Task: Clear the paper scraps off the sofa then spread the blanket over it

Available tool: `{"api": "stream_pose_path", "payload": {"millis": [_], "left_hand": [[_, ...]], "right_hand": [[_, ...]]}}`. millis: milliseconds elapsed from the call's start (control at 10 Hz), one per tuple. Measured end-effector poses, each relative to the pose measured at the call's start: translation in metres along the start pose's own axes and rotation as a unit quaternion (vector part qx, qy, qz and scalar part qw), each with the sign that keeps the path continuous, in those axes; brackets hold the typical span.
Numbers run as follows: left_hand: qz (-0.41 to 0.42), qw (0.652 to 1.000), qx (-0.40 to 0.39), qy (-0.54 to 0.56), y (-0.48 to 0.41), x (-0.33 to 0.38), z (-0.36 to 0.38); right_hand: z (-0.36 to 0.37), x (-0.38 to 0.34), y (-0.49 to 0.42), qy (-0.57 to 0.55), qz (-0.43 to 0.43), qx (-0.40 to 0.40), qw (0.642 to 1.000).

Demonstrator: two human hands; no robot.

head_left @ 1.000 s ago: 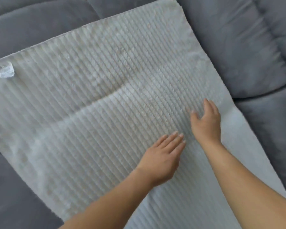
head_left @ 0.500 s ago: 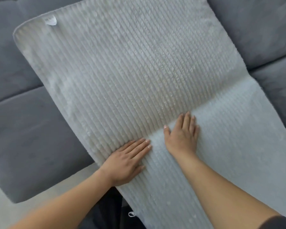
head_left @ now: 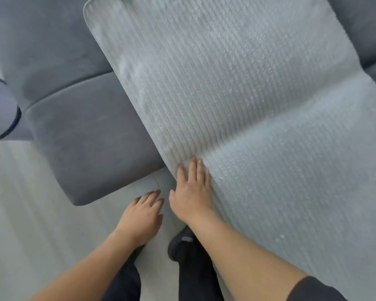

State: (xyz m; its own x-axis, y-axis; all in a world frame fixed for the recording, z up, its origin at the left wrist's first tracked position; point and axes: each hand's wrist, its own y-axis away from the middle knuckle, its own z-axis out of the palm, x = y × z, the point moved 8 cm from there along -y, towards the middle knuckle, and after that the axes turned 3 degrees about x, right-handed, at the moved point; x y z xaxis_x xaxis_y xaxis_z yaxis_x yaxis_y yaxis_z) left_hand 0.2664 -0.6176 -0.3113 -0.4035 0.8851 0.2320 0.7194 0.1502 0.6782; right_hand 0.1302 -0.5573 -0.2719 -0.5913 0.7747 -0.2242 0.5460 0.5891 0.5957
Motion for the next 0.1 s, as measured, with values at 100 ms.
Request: {"api": "stream_pose_path", "payload": {"millis": [100], "left_hand": [[-0.01, 0.998, -0.056, 0.031, 0.0131, -0.001, 0.0076]], "right_hand": [[0.0306, -0.0234, 0.0311, -0.11, -0.036, -0.102, 0.988]]}}
